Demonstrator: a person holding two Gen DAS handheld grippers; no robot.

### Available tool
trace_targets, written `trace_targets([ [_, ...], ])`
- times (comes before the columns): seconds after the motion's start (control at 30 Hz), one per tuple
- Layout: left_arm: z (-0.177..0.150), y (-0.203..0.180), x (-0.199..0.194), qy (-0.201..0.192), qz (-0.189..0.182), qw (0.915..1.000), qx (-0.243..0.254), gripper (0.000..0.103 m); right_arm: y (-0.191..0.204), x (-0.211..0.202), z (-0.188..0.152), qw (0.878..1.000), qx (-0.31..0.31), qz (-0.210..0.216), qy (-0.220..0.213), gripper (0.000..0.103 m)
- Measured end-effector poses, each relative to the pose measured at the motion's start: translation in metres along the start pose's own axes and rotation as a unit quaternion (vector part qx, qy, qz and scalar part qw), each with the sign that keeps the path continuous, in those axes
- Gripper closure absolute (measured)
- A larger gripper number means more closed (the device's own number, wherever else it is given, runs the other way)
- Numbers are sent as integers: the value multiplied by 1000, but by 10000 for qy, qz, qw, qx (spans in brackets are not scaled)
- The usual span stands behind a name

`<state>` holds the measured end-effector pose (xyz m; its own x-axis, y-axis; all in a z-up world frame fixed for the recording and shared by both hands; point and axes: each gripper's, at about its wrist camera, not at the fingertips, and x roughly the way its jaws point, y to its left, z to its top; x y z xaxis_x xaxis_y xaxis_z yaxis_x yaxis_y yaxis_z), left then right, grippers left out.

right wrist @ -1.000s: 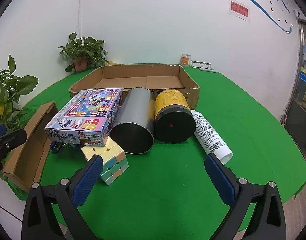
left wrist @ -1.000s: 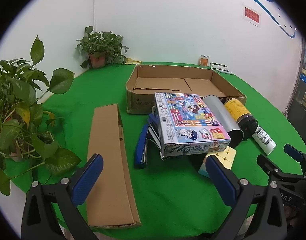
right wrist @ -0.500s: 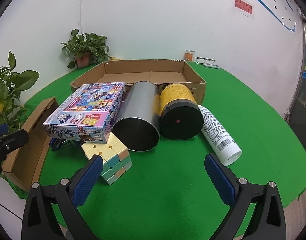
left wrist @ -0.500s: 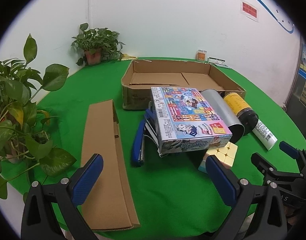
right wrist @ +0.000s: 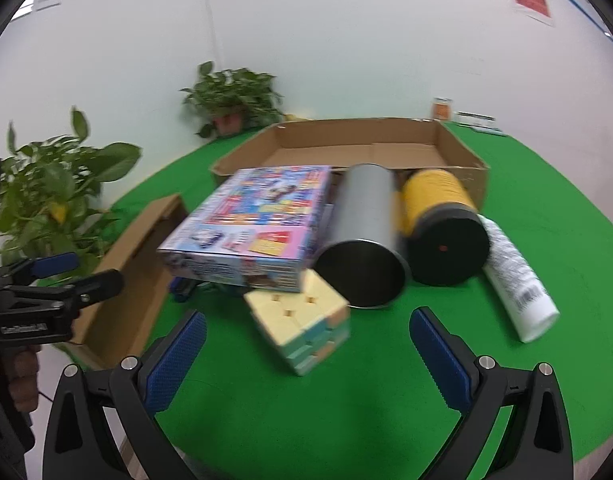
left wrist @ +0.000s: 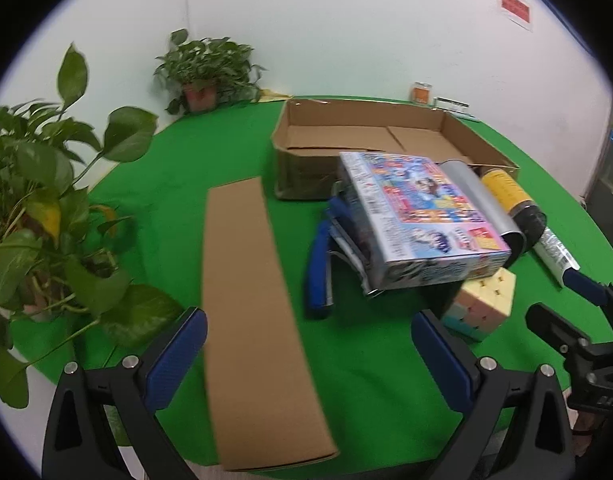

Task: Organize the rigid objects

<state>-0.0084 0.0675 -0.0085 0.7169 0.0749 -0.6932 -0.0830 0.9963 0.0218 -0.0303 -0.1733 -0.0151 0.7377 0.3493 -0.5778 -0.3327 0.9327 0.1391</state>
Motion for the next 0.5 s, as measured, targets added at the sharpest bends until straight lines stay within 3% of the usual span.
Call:
trace_targets([
  [0.1,-7,10,5,197,96,9997,-98,7,19,3,5,9990,-355,277,-47,1],
  [0.23,-18,20,16,506,330,9981,-83,37,41,13,8,9960,-489,740,102,2],
  [0.33,-19,31,12,457,260,9984,-213,39,57,23,6,9937,-537,958,245,4],
  [0.5,-20,42,0,294,606,9975,-218,43,65,40,1,9893,-513,1246,550,11],
])
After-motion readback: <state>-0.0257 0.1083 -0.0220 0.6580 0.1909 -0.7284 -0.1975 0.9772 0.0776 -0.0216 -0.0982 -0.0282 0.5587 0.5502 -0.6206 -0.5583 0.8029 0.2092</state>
